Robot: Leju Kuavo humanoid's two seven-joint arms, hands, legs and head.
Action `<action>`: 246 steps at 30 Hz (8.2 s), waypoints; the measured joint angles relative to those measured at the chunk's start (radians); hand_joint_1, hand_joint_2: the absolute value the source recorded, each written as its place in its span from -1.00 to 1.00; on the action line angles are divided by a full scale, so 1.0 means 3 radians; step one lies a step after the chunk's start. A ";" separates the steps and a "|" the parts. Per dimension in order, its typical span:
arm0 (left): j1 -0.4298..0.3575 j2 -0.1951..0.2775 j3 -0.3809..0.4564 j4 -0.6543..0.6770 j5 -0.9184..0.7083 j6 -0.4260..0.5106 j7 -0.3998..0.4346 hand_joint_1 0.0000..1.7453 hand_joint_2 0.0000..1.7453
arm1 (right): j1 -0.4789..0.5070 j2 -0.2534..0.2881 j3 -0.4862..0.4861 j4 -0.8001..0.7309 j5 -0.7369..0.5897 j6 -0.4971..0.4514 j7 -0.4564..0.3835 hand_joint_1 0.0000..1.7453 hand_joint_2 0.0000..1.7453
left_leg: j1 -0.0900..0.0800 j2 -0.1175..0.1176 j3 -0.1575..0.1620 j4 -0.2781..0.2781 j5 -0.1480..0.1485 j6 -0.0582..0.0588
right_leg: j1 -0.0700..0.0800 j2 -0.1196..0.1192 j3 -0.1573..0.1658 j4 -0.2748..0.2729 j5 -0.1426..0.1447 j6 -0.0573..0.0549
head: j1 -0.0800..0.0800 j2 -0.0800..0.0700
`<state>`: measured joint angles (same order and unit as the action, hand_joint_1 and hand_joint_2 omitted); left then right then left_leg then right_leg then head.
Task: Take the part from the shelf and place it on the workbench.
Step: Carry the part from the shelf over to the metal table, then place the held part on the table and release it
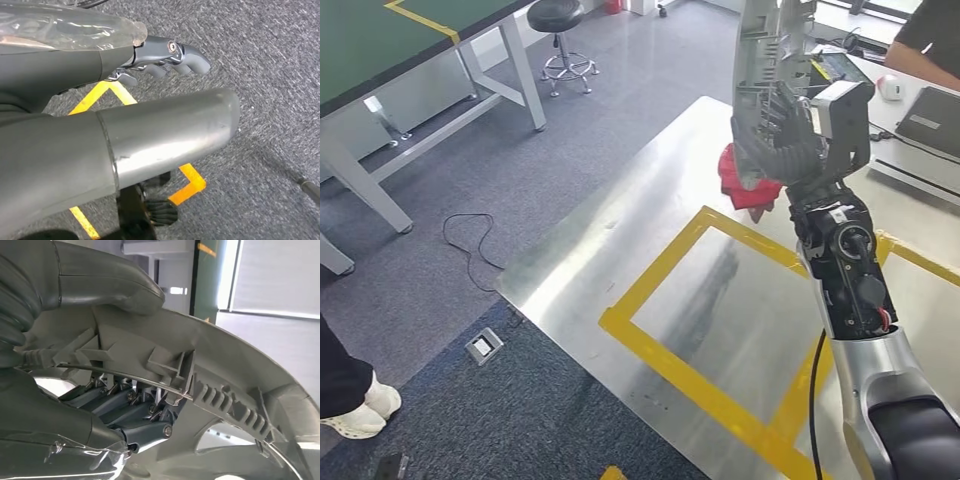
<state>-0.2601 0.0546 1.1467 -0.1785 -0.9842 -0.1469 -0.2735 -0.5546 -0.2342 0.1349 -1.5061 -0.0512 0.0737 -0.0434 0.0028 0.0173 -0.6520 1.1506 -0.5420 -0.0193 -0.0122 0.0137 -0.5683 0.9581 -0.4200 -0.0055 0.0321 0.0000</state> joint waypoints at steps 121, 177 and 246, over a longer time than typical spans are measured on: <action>-0.0007 0.0007 0.0001 -0.0001 -0.0019 -0.0022 -0.0005 -1.00 -1.00 | 0.0695 -0.0239 0.0103 -0.0731 0.0912 0.1038 0.0299 1.00 1.00 | -0.0019 -0.0103 0.0292 -0.0650 0.0340 0.0107 | 0.0039 0.0121 -0.0019 -0.0031 0.0026 0.0050 | -0.0002 0.0000; 0.0063 0.0021 0.0085 -0.0001 0.0081 -0.0176 -0.0141 -1.00 -1.00 | 0.1194 -0.0665 0.0504 -0.0199 0.3009 0.1336 0.0121 1.00 1.00 | -0.0014 -0.0104 0.0295 -0.0662 0.0340 0.0106 | 0.0039 0.0120 -0.0019 -0.0031 0.0023 0.0051 | -0.0008 0.0000; 0.0063 0.0042 0.0086 -0.0001 0.0014 -0.0103 -0.0028 -1.00 -1.00 | 0.0675 -0.0506 0.0628 -0.0614 0.0627 0.1151 0.0206 -1.00 -1.00 | -0.0014 -0.0105 0.0309 -0.0662 0.0341 0.0106 | 0.0039 0.0118 -0.0007 -0.0031 0.0022 0.0049 | -0.0011 0.0000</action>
<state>-0.2412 0.0671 1.1727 -0.1789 -0.9800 -0.1778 -0.2818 -0.3520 -0.3861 0.3234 -1.6902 0.1369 0.4189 0.0183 -0.0015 -0.0143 -0.5594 0.9519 -0.4397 0.0124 -0.0004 0.0491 -0.5705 0.9487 -0.4133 0.0094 0.0289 0.0000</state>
